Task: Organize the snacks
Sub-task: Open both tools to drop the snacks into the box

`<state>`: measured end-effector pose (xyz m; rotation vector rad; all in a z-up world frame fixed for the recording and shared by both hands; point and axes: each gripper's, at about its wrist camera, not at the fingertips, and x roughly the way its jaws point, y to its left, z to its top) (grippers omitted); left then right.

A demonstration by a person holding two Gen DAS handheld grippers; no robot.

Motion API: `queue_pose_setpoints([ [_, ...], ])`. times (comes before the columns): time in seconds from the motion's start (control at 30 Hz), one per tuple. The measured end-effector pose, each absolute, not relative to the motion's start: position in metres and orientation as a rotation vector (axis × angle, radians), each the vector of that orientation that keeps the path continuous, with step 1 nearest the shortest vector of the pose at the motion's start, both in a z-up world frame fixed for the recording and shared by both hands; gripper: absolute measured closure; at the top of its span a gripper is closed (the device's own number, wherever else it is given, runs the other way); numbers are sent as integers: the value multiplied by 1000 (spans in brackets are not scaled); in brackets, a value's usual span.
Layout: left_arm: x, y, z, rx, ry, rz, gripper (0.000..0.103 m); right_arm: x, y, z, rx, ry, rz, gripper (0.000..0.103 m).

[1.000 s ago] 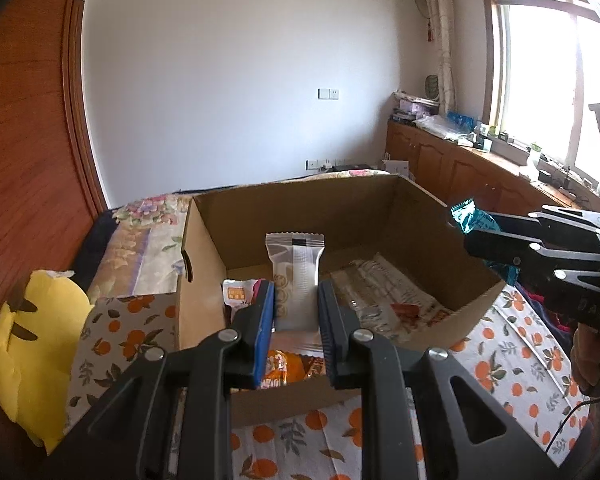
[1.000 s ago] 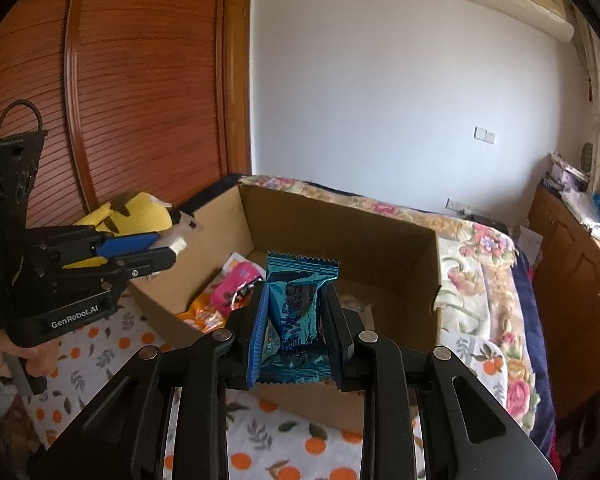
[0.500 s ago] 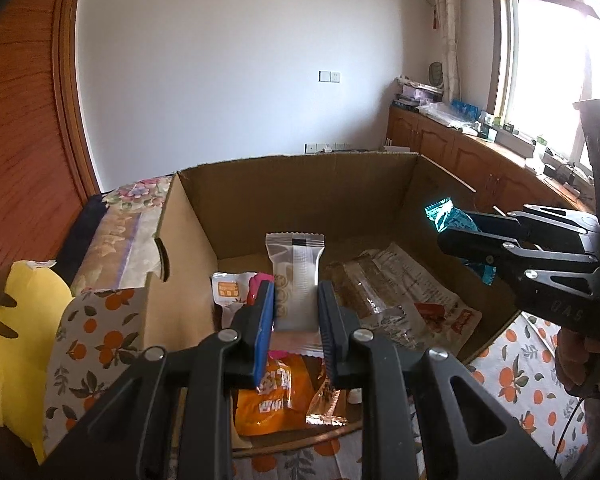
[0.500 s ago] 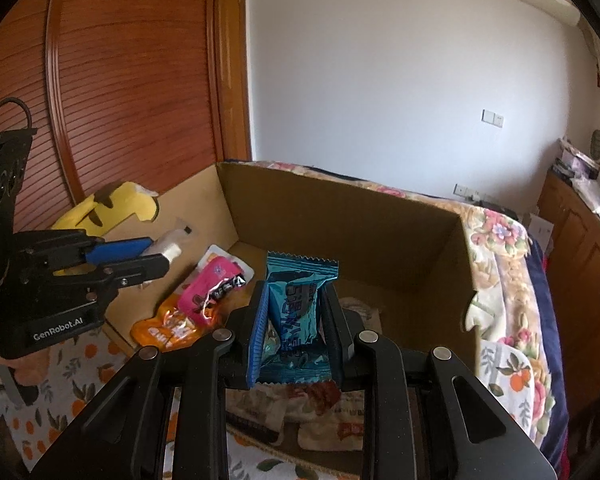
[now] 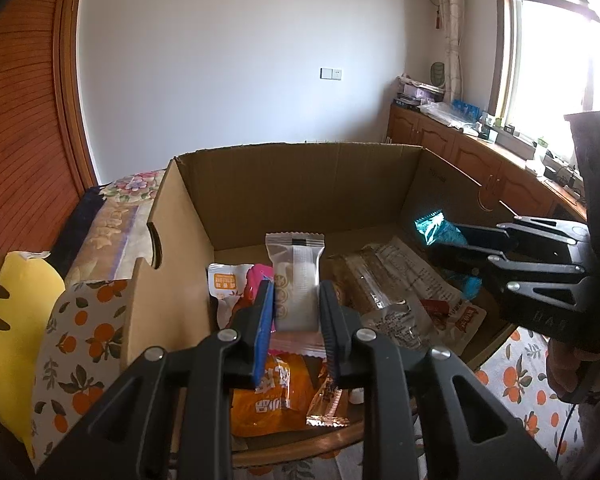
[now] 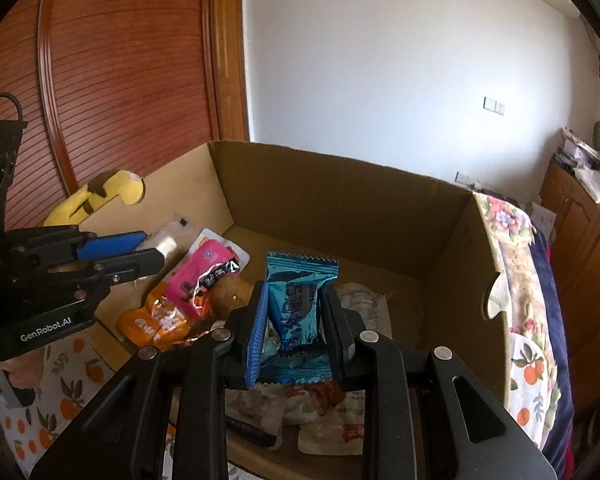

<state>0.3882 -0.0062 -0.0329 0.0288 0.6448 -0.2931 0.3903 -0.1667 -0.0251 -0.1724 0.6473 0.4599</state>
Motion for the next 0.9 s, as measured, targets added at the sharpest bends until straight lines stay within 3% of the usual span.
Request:
queue_pose_setpoints([
  [0.23, 384, -10, -28, 49, 640, -271, 65, 390, -167, -26, -163, 659, 456, 63],
  [0.77, 298, -6, 16, 50, 576, -236, 59, 297, -180, 16, -148, 584, 404, 61],
  [0.9, 276, -8, 16, 68, 574, -221, 56, 274, -184, 20, -138, 566, 369, 51],
])
